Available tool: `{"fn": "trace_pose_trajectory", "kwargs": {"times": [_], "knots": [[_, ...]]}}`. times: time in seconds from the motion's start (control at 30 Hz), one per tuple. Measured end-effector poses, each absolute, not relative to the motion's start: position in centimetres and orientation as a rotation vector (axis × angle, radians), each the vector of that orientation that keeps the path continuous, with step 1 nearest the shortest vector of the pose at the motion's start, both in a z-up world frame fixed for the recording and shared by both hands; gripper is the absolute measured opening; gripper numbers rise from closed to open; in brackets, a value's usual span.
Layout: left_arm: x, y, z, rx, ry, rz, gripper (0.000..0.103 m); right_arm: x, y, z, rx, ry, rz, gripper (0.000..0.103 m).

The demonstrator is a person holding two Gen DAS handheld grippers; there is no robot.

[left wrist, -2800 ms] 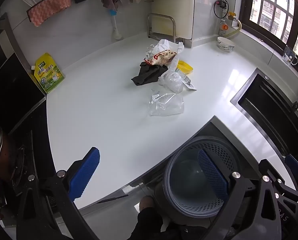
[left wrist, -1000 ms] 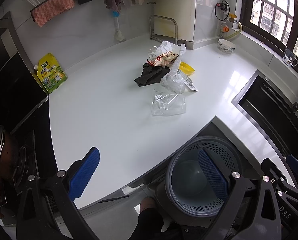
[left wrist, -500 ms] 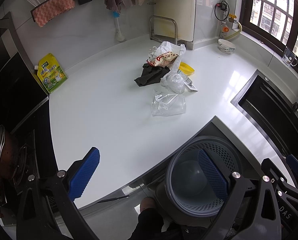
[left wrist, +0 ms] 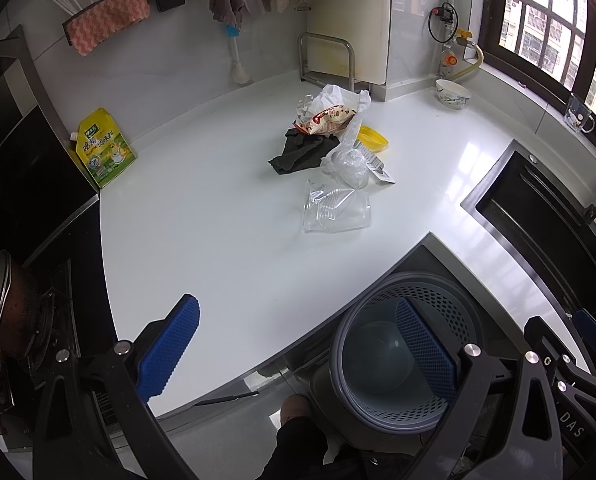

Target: Collect trash

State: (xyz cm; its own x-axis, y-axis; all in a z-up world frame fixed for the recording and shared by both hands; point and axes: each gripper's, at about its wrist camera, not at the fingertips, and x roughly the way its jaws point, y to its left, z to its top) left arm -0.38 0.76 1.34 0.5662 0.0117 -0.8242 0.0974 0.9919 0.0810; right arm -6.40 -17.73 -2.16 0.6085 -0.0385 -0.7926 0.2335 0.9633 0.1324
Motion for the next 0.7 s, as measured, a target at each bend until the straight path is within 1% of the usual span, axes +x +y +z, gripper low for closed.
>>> {"fn": "trace_pose_trajectory", "kwargs": {"times": [0.37,0.7], "knots": [[-1.7,0.6,1.3,0.09,0.963,-0.009,0.097,-7.0,-18.3,-2.4,0.226,0.893,-0.095,0.087],[-3.9,2.8,0.2,0.068,0.972,0.125,0.097,-6.4,-18.7,-4.7,0.231,0.913,0.029,0.087]]}}
